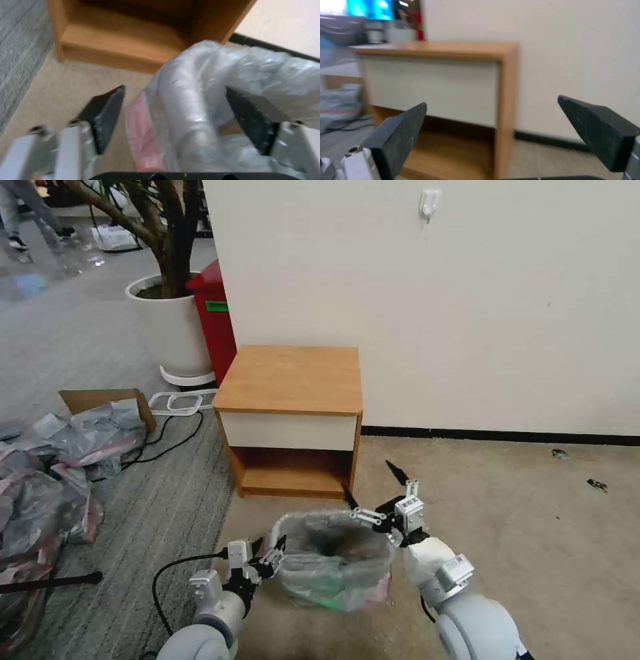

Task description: Pick up the garbage bag from the table and place it over the trash can.

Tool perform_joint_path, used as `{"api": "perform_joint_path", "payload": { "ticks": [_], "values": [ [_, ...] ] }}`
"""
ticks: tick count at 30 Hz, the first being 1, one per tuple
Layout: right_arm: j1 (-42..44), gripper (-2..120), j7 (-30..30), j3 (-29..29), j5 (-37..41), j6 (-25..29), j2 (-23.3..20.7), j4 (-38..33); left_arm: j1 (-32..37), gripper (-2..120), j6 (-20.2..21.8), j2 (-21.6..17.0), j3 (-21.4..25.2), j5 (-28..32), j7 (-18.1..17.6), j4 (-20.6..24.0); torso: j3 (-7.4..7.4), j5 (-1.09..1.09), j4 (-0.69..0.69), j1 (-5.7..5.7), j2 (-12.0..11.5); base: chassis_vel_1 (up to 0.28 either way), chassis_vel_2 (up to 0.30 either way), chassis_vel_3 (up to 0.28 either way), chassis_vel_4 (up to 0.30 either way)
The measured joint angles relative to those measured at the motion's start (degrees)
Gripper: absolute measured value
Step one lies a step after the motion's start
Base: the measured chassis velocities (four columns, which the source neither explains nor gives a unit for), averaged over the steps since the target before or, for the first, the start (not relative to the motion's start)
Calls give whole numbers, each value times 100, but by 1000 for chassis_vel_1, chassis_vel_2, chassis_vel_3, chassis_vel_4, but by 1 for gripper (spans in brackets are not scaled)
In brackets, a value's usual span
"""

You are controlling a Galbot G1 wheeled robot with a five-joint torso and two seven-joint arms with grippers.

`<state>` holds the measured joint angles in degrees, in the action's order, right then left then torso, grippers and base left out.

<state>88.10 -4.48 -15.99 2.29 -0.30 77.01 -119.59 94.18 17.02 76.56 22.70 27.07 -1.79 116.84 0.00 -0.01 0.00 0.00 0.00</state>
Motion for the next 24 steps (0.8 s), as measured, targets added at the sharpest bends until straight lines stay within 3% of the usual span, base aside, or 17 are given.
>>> {"api": "perform_joint_path", "payload": {
  "ticks": [5, 7, 8, 9, 11, 13, 17, 24],
  "values": [
    [108, 100, -278, 42, 12, -45, 76, 82, -2, 92, -264, -52, 2, -183, 220, 6, 0, 0, 0, 0, 0, 0, 0, 0, 0],
    [183, 100, -318, 55, -16, -23, 123, 100, -28, 99, -556, -108, 21, -359, 318, -35, 0, 0, 0, 0, 0, 0, 0, 0, 0],
    [243, 100, -355, 59, -46, 1, 168, 114, -56, 99, -1101, -153, 35, -579, 349, -127, 0, 0, 0, 0, 0, 0, 0, 0, 0],
    [243, 100, -355, 59, -46, 1, 168, 114, -56, 99, -1101, -153, 35, -579, 349, -127, 0, 0, 0, 0, 0, 0, 0, 0, 0],
    [333, 100, -408, 60, -78, 47, 232, 141, -103, 100, -2088, -183, 87, -891, 391, -352, 0, 1, 0, 0, 0, 0, 0, 0, 0],
    [417, 100, -454, 57, -95, 119, 304, 178, -123, 100, -2797, -183, 216, -1247, 503, -523, 0, 0, 0, 0, 0, 0, 0, 0, 0],
    [477, 100, -464, -15, -186, 320, 412, 295, -22, 100, -3063, -170, 331, -1395, 492, -500, 0, 0, 0, 0, 0, 0, 0, 0, 0],
    [488, 100, -451, -49, -227, 415, 452, 348, 18, 100, -3098, -159, 358, -1400, 447, -464, 0, 1, 0, 0, 0, 0, 0, 0, 0]
  ]
}}
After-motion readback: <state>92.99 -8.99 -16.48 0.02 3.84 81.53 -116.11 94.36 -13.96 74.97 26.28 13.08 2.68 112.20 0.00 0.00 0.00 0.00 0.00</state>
